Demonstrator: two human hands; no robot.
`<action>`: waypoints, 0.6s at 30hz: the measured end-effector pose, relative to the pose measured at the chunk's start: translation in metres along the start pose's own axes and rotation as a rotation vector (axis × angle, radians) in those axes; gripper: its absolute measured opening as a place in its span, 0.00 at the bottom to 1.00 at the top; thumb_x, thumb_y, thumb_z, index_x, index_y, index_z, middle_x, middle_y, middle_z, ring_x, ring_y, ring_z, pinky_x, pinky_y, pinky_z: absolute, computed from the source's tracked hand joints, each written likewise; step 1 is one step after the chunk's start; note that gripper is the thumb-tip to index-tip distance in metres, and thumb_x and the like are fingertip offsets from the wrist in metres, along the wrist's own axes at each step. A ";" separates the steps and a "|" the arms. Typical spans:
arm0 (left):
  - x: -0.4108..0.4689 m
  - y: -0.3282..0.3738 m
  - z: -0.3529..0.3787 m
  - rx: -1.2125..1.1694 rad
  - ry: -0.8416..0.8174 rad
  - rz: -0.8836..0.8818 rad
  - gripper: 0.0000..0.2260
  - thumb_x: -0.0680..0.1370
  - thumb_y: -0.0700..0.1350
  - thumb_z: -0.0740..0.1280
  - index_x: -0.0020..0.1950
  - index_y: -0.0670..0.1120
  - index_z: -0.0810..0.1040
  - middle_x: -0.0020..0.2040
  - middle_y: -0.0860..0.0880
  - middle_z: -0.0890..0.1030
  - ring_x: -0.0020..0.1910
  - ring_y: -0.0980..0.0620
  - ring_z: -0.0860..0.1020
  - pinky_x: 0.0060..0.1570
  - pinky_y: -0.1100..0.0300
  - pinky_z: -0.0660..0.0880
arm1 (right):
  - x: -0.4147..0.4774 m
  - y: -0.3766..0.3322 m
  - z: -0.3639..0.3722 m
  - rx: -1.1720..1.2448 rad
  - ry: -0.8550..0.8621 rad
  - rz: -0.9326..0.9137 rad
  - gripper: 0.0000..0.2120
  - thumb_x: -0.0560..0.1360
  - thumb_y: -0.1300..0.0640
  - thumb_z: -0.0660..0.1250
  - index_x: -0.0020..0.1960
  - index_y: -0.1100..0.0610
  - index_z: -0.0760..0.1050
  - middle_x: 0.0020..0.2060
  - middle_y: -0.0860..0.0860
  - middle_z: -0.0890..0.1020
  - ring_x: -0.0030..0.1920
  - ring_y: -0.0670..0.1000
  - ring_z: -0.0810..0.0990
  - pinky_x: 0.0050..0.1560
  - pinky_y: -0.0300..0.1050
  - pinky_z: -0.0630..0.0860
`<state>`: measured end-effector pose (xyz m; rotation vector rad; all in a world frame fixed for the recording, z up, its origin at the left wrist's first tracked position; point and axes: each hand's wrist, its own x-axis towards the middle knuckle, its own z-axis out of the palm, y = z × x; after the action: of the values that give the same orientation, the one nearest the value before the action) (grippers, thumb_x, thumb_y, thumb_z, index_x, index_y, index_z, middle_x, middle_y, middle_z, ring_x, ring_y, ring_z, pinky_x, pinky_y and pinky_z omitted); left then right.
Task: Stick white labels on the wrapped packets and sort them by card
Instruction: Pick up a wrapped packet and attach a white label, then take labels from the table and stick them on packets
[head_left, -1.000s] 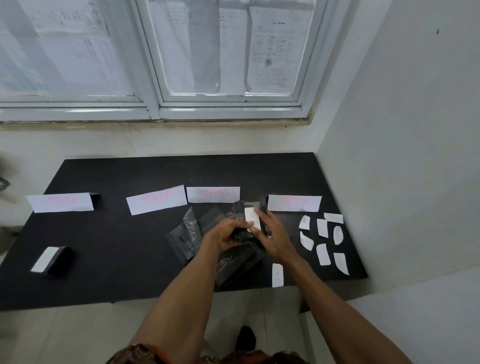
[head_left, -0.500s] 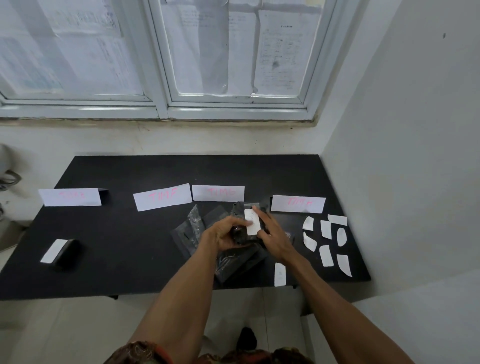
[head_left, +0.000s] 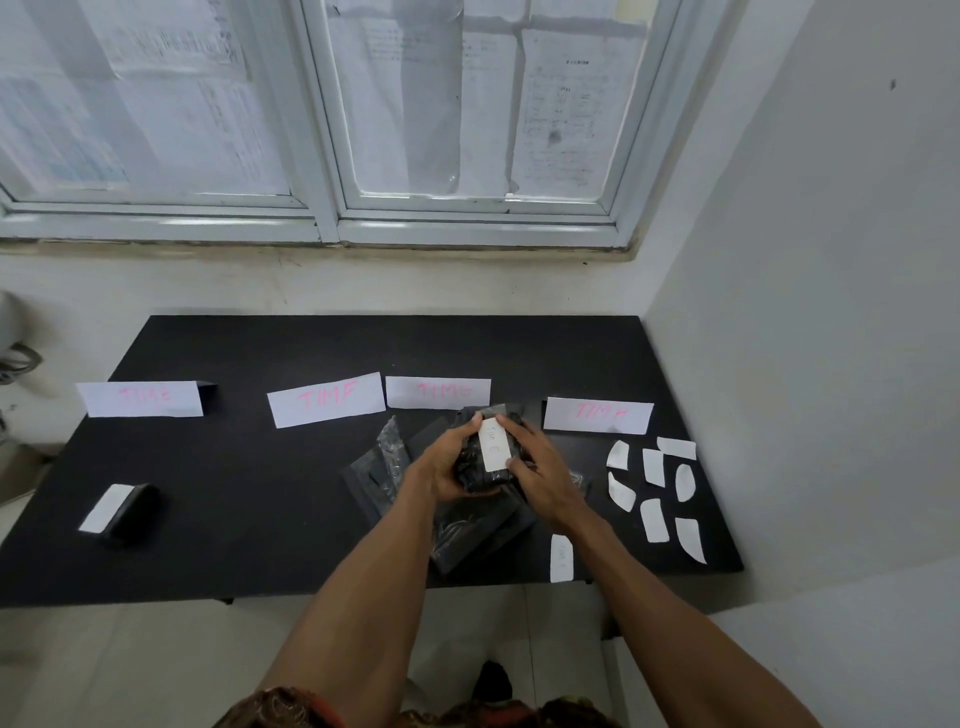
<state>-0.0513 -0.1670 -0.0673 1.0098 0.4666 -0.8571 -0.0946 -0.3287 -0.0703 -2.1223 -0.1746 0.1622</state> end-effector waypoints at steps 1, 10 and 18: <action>-0.003 0.002 -0.002 0.006 -0.001 0.000 0.17 0.78 0.53 0.65 0.61 0.43 0.77 0.52 0.42 0.81 0.50 0.43 0.79 0.52 0.47 0.77 | 0.001 -0.001 0.001 0.016 0.008 0.007 0.28 0.76 0.57 0.59 0.72 0.37 0.62 0.71 0.49 0.65 0.68 0.48 0.68 0.67 0.53 0.71; -0.041 0.045 -0.089 -0.030 0.220 0.121 0.11 0.76 0.38 0.66 0.58 0.43 0.75 0.49 0.44 0.82 0.48 0.47 0.80 0.47 0.50 0.80 | 0.010 -0.030 0.035 0.124 0.032 0.112 0.24 0.80 0.44 0.57 0.75 0.45 0.59 0.59 0.43 0.74 0.58 0.42 0.74 0.58 0.38 0.68; -0.122 0.058 -0.268 -0.090 0.648 0.108 0.14 0.79 0.36 0.62 0.64 0.45 0.70 0.59 0.42 0.77 0.53 0.43 0.77 0.50 0.47 0.74 | 0.012 -0.038 0.089 0.117 0.026 0.191 0.24 0.80 0.46 0.59 0.74 0.47 0.62 0.57 0.46 0.77 0.55 0.43 0.76 0.56 0.38 0.69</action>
<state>-0.0669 0.1320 -0.0789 1.2094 0.9787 -0.3910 -0.1016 -0.2330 -0.0858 -2.0213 0.0522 0.2516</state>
